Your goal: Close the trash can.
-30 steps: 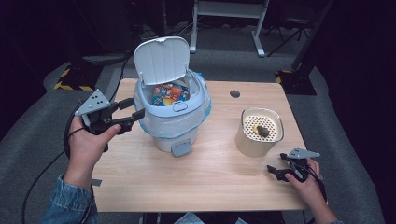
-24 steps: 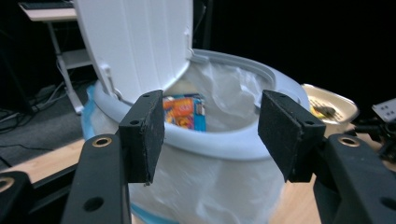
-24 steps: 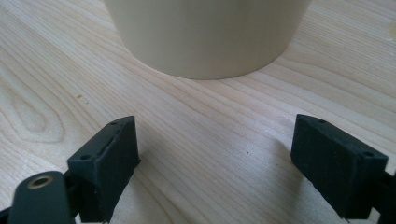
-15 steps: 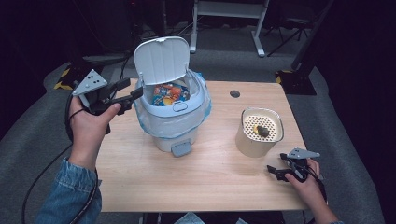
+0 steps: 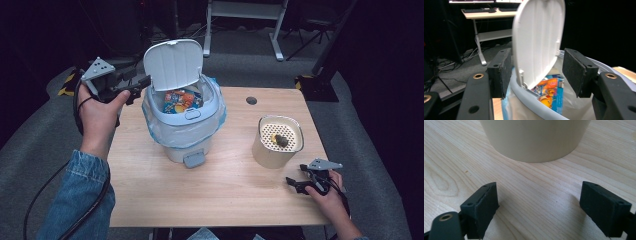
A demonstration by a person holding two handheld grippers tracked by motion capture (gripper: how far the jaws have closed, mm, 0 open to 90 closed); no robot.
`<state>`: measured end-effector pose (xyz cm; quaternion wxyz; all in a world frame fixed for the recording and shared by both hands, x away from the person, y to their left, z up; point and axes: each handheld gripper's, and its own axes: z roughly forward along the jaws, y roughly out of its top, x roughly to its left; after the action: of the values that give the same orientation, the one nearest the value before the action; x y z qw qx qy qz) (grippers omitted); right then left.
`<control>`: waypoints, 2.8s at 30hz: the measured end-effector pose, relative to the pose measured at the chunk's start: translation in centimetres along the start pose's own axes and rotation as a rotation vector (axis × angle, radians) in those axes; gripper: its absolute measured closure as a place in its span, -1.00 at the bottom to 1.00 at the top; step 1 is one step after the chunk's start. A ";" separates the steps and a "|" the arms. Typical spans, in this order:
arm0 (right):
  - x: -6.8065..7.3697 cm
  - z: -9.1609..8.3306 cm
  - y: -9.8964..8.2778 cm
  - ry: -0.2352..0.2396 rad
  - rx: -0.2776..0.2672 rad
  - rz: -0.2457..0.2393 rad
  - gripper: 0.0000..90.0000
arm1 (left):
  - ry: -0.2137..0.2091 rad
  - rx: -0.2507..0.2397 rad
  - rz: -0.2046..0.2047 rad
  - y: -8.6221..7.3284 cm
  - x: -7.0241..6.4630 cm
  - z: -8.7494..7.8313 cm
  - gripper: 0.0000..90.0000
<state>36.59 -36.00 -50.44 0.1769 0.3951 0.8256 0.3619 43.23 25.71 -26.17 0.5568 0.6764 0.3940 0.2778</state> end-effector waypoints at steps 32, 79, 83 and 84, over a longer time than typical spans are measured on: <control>0.0 0.0 0.0 0.000 -0.001 -0.001 -0.66 | -0.113 0.064 0.050 0.7 -2.2 0.4 -0.04; 0.0 0.0 0.0 0.001 -0.001 -0.001 -0.65 | -0.275 0.278 0.072 -1.1 -8.6 4.6 1.00; 0.0 0.0 0.0 0.000 -0.001 -0.002 -0.65 | -0.266 0.295 0.108 -0.9 -8.8 4.6 1.00; 0.0 0.0 0.0 0.000 -0.001 -0.001 -0.65 | -0.264 0.299 0.114 -0.8 -8.8 4.6 1.00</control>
<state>36.60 -36.01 -50.45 0.1770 0.3946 0.8257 0.3622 42.09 15.84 -27.46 0.4805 0.8032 0.3155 0.1563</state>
